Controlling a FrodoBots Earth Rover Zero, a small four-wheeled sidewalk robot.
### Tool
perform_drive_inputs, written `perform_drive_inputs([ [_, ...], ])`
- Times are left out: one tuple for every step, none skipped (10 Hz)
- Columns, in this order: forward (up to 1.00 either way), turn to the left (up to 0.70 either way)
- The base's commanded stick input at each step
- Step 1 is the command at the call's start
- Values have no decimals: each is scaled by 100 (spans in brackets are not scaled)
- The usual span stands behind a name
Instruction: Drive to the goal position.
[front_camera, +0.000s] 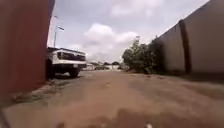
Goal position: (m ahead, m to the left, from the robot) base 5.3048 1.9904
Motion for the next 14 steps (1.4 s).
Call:
perform_drive_inputs([
  [70, 0],
  [70, 0],
  [70, 0],
  [70, 0],
  [70, 0],
  [70, 0],
  [70, 0],
  [70, 0],
  [70, 0],
  [70, 0],
  [70, 0],
  [70, 0],
  [70, 0],
  [70, 0],
])
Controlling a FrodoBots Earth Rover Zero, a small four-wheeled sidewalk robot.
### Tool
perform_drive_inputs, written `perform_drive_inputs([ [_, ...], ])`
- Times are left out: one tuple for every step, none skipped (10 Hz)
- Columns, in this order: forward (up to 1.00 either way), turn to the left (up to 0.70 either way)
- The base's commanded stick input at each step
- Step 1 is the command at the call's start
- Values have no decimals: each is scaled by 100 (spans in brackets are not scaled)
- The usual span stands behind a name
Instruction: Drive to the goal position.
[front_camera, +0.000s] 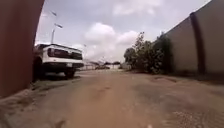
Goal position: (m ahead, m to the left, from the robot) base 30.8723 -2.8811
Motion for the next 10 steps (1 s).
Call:
perform_drive_inputs([
  [70, 0],
  [70, 0],
  [70, 0],
  [70, 0],
  [70, 0],
  [70, 0],
  [70, 0],
  [70, 0],
  [70, 0],
  [70, 0],
])
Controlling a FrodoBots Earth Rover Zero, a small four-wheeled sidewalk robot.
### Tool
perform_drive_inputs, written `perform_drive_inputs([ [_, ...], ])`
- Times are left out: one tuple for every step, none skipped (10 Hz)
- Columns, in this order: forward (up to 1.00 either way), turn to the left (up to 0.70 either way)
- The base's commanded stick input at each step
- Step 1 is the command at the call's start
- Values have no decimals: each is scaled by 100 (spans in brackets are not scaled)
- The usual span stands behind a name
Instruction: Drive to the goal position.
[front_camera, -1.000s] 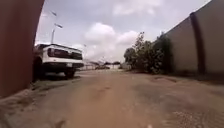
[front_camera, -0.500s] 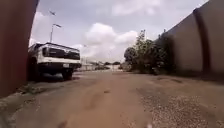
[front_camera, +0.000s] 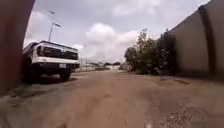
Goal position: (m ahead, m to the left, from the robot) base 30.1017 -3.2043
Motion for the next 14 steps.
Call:
perform_drive_inputs([
  [70, 0],
  [70, 0],
  [70, 0],
  [70, 0],
  [70, 0],
  [70, 0],
  [70, 0],
  [70, 0],
  [70, 0],
  [70, 0],
  [70, 0],
  [70, 0],
  [70, 0],
  [70, 0],
])
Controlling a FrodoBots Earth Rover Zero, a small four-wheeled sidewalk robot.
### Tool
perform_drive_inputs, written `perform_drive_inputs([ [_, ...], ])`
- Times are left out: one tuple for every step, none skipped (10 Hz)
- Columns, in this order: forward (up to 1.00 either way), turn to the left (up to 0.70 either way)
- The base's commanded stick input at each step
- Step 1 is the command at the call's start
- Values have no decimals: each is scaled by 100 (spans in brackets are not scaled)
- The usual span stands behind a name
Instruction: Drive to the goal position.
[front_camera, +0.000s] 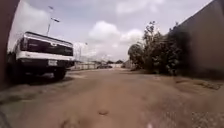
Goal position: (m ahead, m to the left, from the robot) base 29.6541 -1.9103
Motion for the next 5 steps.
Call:
perform_drive_inputs([
  [70, 0],
  [70, 0],
  [70, 0],
  [70, 0],
  [70, 0],
])
